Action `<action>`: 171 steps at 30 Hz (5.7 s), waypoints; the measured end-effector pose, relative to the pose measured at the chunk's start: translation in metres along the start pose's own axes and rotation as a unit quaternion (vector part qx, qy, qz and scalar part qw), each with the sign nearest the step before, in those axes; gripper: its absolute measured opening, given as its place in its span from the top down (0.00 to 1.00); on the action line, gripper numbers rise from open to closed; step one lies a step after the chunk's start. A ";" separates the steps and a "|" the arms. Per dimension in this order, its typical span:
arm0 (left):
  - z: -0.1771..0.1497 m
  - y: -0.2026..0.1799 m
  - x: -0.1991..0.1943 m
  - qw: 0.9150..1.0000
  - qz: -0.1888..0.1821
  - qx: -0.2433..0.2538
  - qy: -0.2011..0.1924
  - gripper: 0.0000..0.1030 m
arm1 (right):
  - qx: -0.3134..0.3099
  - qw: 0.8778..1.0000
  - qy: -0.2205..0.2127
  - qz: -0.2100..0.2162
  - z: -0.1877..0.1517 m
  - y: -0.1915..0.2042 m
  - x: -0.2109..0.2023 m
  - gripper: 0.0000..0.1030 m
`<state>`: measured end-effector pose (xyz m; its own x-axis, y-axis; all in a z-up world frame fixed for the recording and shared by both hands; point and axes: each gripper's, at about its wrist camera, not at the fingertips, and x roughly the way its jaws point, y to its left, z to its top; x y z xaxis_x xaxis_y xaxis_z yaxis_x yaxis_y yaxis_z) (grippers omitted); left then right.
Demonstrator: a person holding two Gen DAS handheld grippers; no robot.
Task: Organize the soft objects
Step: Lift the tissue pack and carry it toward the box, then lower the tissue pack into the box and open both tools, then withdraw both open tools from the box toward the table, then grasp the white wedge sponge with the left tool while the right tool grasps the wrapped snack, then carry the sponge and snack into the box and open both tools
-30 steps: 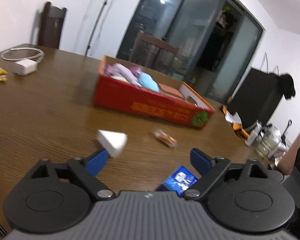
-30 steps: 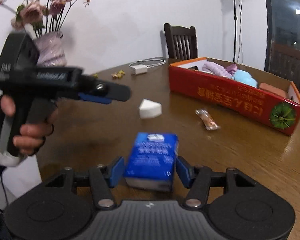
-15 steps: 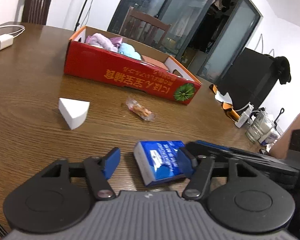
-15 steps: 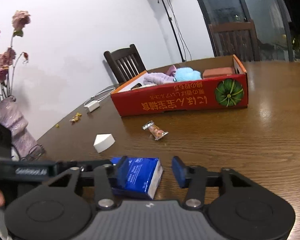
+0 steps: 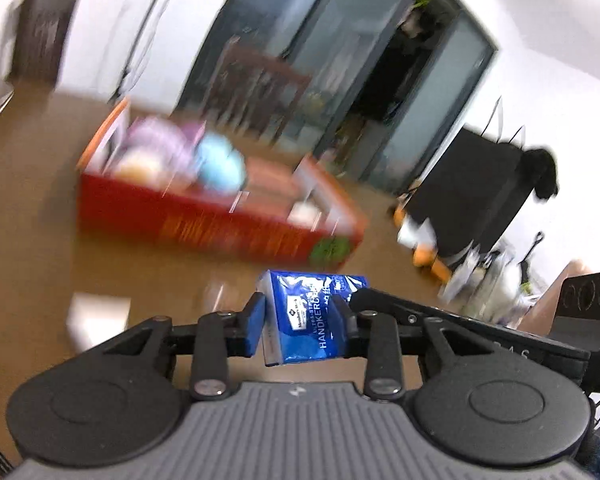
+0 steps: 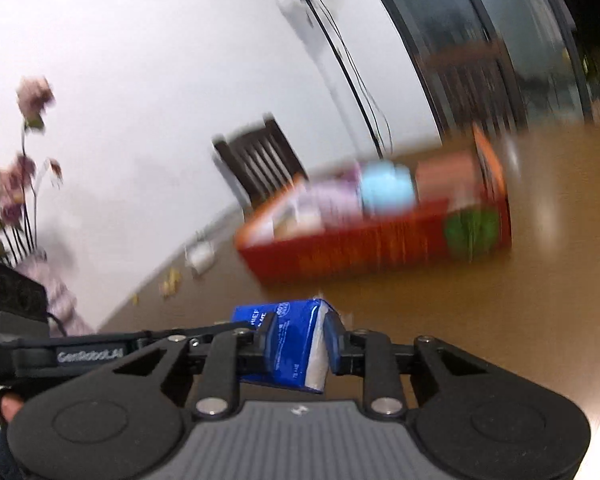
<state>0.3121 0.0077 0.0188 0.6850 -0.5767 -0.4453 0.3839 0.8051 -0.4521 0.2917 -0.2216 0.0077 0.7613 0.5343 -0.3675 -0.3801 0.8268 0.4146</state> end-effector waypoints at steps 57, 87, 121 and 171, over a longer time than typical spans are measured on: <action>0.043 -0.036 -0.072 0.952 0.190 0.189 -0.147 0.00 | -0.229 0.953 -0.139 -0.141 0.094 0.033 -0.025 0.12; -0.112 0.001 -0.133 0.969 0.227 0.079 -0.063 0.00 | -0.151 0.981 -0.016 -0.121 -0.102 0.047 -0.085 0.12; -0.044 0.054 0.010 0.975 0.217 0.057 0.000 0.67 | -0.155 0.979 0.105 -0.085 -0.018 0.022 0.128 0.84; 0.018 -0.015 -0.008 0.977 0.139 0.128 -0.101 0.68 | -0.126 0.990 -0.031 -0.049 0.034 0.020 -0.008 0.85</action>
<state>0.3123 0.0030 0.0429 0.8832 -0.3117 -0.3505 0.2892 0.9502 -0.1162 0.2953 -0.2151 0.0474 0.8287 0.4433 -0.3417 -0.4154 0.8963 0.1555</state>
